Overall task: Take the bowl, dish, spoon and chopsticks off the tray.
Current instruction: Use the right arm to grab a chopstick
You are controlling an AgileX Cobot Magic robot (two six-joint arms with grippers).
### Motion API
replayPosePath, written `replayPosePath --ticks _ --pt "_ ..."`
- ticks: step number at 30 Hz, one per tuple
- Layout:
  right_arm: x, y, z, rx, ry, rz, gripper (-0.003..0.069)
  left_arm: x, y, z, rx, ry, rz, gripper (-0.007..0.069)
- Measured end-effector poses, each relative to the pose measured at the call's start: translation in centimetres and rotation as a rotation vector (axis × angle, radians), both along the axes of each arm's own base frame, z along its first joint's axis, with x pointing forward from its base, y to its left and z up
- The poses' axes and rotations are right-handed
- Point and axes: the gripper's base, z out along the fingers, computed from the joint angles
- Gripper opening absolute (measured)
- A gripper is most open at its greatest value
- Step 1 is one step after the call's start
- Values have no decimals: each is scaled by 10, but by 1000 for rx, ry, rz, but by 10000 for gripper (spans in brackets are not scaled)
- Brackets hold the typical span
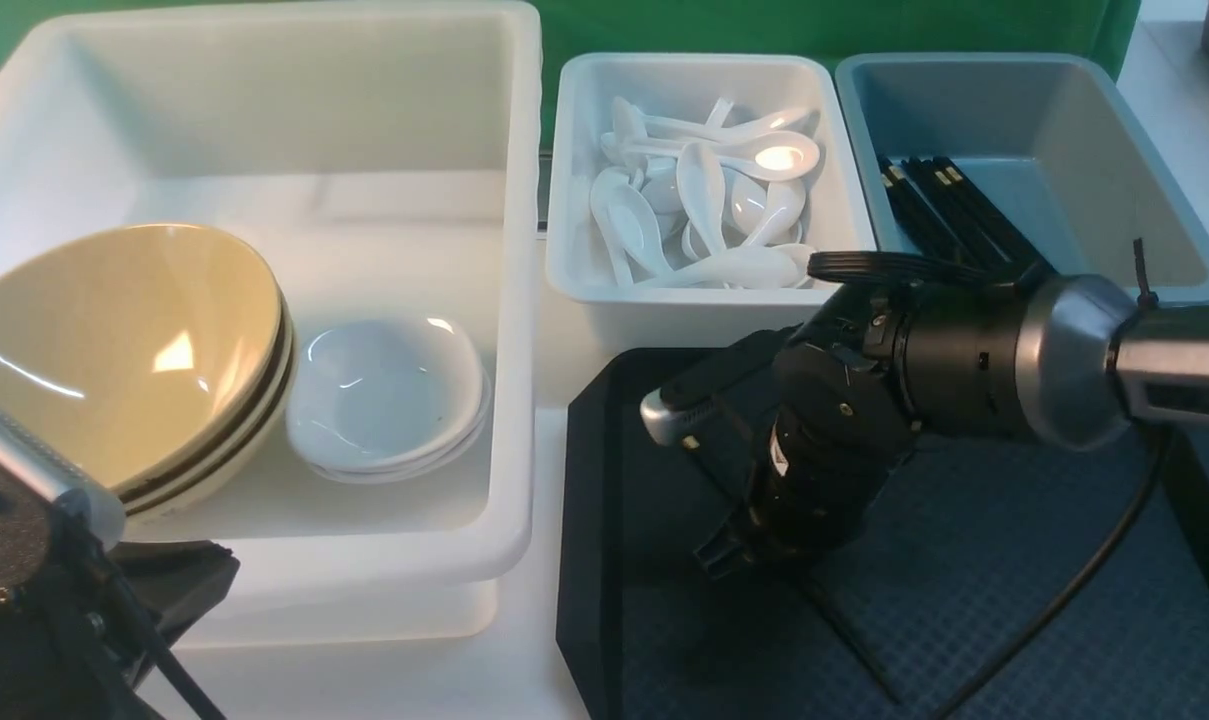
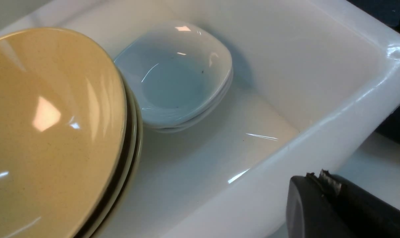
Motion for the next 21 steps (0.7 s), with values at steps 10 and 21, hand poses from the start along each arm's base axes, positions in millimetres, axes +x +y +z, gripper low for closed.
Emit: replayPosePath --ticks 10,21 --pt "-9 -28 31 -83 25 77 32 1 0 1 -4 -12 -2 -11" --pt "-16 -32 57 -54 -35 130 33 1 0 1 -4 -18 -3 -11"
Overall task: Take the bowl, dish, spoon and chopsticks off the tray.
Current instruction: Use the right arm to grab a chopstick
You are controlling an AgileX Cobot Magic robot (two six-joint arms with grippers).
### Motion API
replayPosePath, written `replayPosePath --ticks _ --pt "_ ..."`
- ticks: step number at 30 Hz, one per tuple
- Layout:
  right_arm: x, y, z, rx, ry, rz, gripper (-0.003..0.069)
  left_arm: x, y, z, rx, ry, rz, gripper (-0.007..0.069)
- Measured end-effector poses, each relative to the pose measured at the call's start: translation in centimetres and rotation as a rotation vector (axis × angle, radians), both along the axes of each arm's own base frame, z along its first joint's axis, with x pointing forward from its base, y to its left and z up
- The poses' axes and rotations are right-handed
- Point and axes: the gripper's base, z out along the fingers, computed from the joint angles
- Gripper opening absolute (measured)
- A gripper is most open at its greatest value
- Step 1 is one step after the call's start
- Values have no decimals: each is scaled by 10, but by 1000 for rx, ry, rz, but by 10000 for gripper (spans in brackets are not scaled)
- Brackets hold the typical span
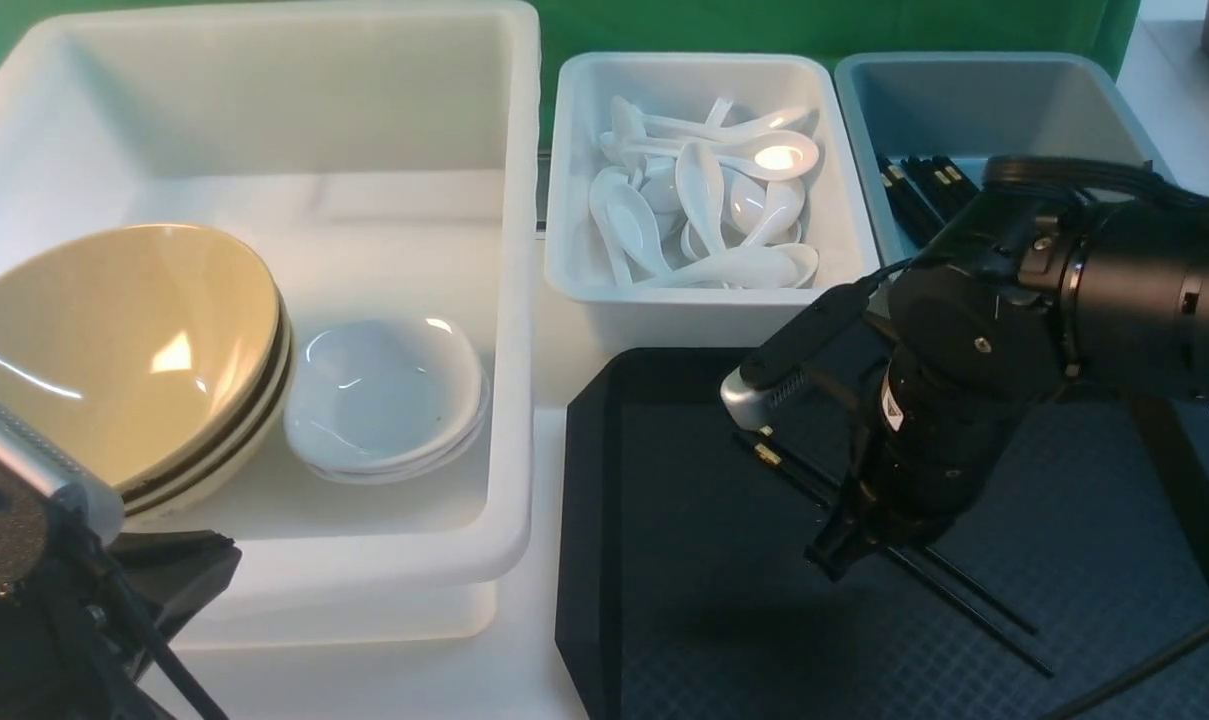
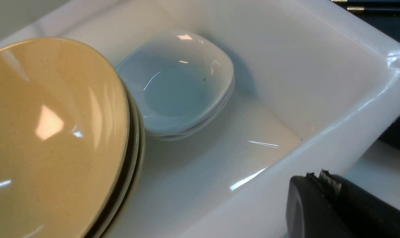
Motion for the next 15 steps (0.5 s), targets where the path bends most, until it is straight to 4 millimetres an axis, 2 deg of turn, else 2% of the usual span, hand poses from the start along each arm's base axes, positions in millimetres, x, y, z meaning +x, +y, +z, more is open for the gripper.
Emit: replayPosePath --ticks 4,5,6,8,10,12,15 --pt "9 5 -5 19 -22 36 74 0 0 0 1 2 0 -11" --pt "16 6 -7 19 -21 53 123 0 0 -1 4 9 2 -11" --pt "18 6 -8 17 -21 56 139 -1 0 -1 3 12 2 -11" --pt "34 2 -14 17 -12 47 254 -1 0 -1 -7 24 3 -11" --pt "42 -1 -18 20 -4 36 299 -2 -1 -1 -21 32 2 -11" --pt "59 -13 -30 42 30 -15 396 -2 -2 -2 -40 44 2 -11" --pt "69 -19 -42 59 68 -49 439 -2 -2 -2 -49 48 2 -11"
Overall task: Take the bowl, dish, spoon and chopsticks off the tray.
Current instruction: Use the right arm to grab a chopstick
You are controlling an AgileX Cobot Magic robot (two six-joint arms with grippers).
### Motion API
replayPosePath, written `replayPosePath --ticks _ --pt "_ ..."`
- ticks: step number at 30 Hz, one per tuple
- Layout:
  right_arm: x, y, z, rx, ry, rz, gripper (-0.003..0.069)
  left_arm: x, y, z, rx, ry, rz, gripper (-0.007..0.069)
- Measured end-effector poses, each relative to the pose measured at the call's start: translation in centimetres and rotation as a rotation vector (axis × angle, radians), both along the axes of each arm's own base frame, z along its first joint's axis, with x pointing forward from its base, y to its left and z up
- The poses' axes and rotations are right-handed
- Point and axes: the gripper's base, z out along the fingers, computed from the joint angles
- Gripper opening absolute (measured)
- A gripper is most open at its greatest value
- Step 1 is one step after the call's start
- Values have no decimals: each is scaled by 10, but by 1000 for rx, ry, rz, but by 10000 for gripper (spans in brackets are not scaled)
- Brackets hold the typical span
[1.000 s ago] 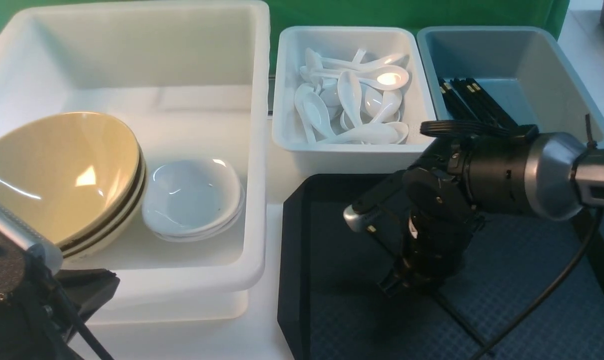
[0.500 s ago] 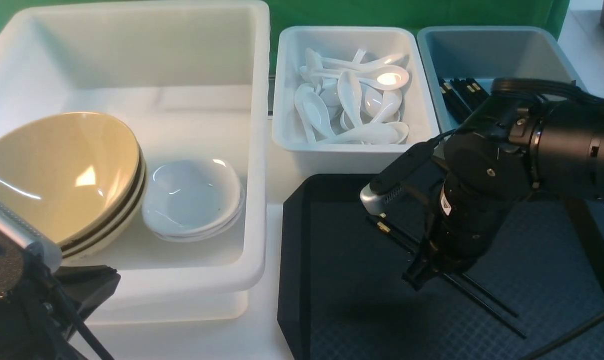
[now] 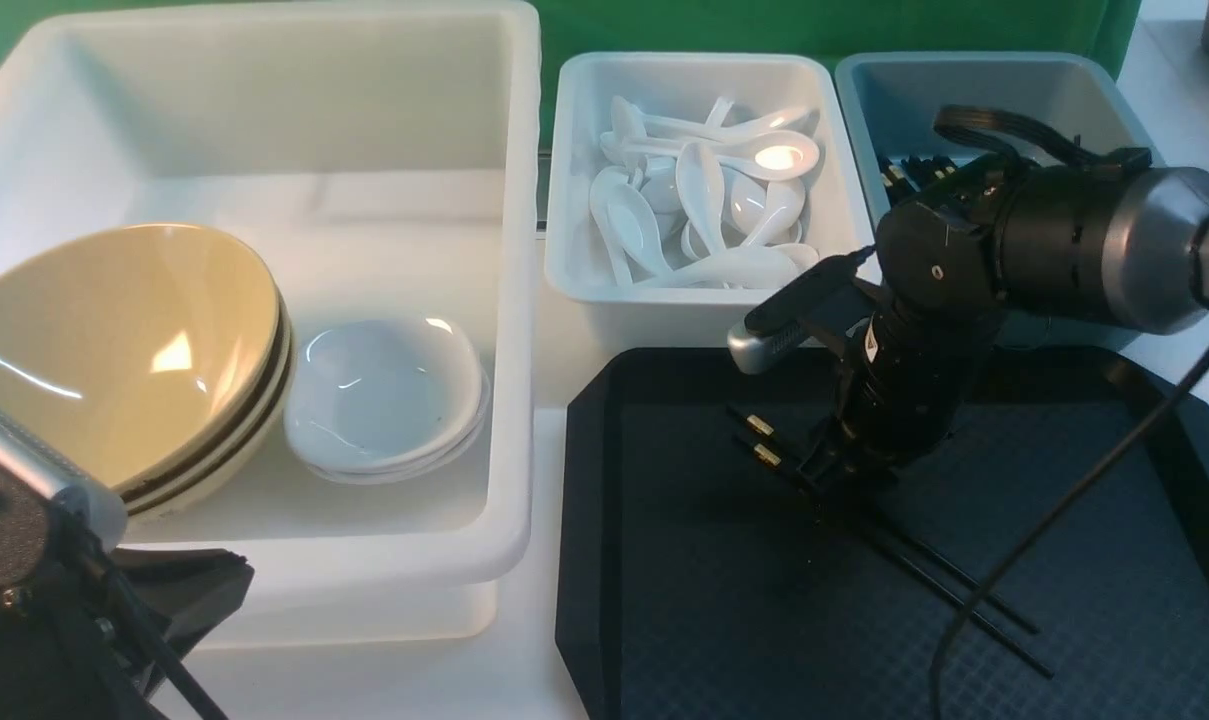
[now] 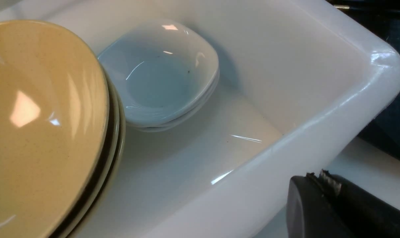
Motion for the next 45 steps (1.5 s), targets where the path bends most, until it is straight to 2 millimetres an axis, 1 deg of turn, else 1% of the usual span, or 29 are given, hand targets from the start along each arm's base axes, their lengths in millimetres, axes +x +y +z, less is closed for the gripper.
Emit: replayPosePath --ticks 4,7,14,15,16,17,20,24,25,28,29,30,31,32,33,34,35,36,37,39,42,44,45 --pt "2 0 -4 10 16 4 449 0 0 0 -3 -6 -1 -11" --pt "2 4 -1 16 13 14 451 1 -1 1 -8 -14 -1 -11" --pt "-3 28 14 11 12 114 451 1 -1 2 -14 -23 -2 -11" --pt "-5 34 17 11 6 149 451 1 -1 2 -15 -25 -3 -11" --pt "-5 35 17 11 5 157 451 1 -1 2 -16 -25 -3 -11" --pt "-8 40 18 10 9 185 452 1 -1 2 -15 -25 -3 -11" --pt "-12 44 17 10 29 205 451 1 -1 2 -15 -25 -3 -11" --pt "-25 58 17 17 85 272 451 1 -1 2 -15 -25 -3 -11" --pt "-32 65 17 18 100 306 451 1 -1 2 -15 -25 -3 -11" --pt "-37 72 15 17 109 338 446 1 -1 2 -15 -25 -3 -11" --pt "-39 77 11 17 117 352 434 1 -1 2 -15 -25 -3 -11" --pt "-39 81 2 13 124 366 398 1 -1 2 -16 -26 -3 -11" --pt "-38 81 -1 10 129 367 393 1 -1 2 -16 -26 -3 -11" --pt "-36 81 -9 -8 136 376 353 1 -1 2 -16 -26 -3 -11" --pt "-35 82 -9 -9 127 380 323 1 -1 2 -16 -26 -3 -11" --pt "-33 82 -9 -17 122 384 258 1 -1 2 -16 -26 -3 -11" --pt "-33 81 -10 -21 121 385 215 1 -1 2 -16 -26 -3 -11" --pt "-33 81 -10 -22 121 385 193 1 -1 2 -16 -26 -3 -11" --pt "-33 81 -9 -23 122 385 136 1 -1 2 -17 -25 -3 -11" --pt "-35 81 -4 -17 111 389 80 1 -1 2 -17 -25 -3 -11" --pt "-40 78 22 1 54 397 79 1 -1 2 -17 -25 -3 -11" --pt "-44 71 62 16 -65 415 79 1 -1 2 -13 -27 -6 -11" --pt "-45 69 69 18 -93 419 79 1 -1 2 -12 -28 -7 -11"
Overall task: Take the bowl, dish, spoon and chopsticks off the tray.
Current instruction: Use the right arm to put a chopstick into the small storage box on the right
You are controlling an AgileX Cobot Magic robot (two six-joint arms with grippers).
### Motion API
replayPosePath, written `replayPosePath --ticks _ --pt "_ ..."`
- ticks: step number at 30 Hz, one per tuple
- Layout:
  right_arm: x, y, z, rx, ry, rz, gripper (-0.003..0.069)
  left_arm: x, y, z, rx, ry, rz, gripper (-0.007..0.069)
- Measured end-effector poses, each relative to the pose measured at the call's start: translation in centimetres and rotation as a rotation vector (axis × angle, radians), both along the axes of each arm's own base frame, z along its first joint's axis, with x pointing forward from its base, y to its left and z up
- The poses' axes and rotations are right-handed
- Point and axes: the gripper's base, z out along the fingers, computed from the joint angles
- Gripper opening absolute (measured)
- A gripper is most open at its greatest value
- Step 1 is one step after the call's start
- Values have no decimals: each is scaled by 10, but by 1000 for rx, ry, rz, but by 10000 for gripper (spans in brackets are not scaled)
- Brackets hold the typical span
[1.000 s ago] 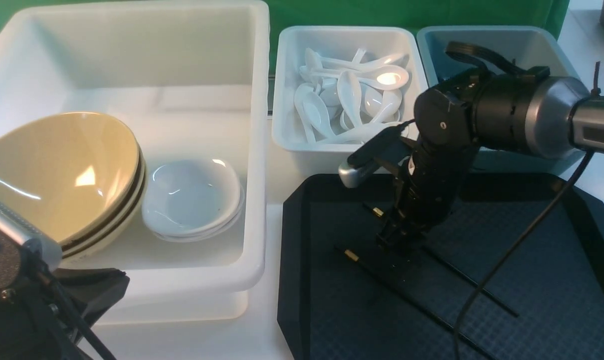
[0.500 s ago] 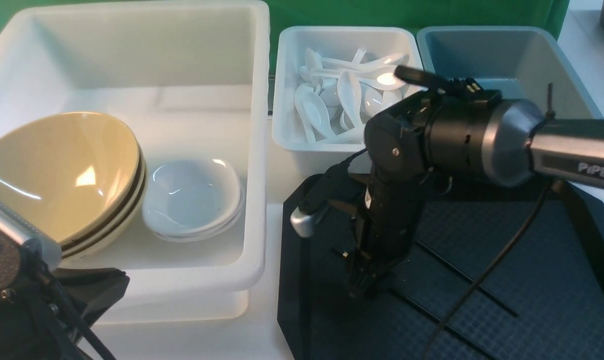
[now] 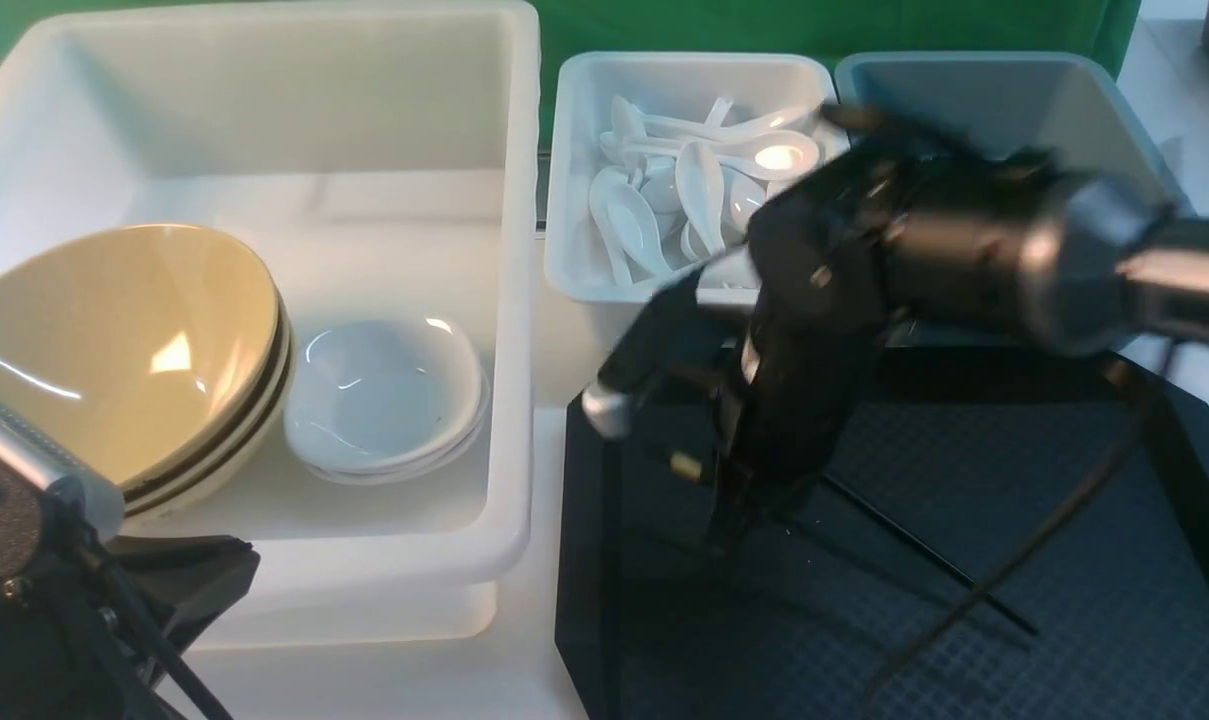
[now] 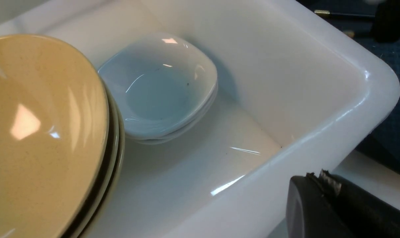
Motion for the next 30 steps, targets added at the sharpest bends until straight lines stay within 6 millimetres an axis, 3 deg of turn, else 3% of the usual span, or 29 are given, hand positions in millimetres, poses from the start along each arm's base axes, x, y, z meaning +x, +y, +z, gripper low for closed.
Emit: replayPosePath --ticks 1,4,5,6,9,14,16,19,22,24,30 --pt "0 -7 27 31 -104 1 79 0 0 0 -1 -4 -1 -11" --pt "8 -23 69 97 -319 -28 79 1 -1 1 -7 -14 -2 -11" --pt "18 -36 92 151 -482 -62 79 1 -1 1 -9 -16 -2 -11" --pt "20 -40 97 150 -515 -62 79 1 -1 1 -9 -16 -2 -11" --pt "53 -83 128 280 -793 -193 78 1 -1 1 -8 -17 -3 -11" --pt "100 -136 115 504 -849 -521 140 1 0 1 5 -25 -3 -11" --pt "116 -154 97 501 -790 -658 244 1 0 2 9 -27 -3 -11" --pt "118 -164 90 418 -709 -761 377 1 0 2 9 -27 -3 -11" --pt "106 -158 99 301 -637 -761 435 1 0 2 11 -28 -3 -11" --pt "91 -146 102 196 -536 -686 433 1 0 2 14 -30 -5 -11" --pt "47 -100 63 81 -55 -453 349 2 0 2 18 -36 -9 -11"
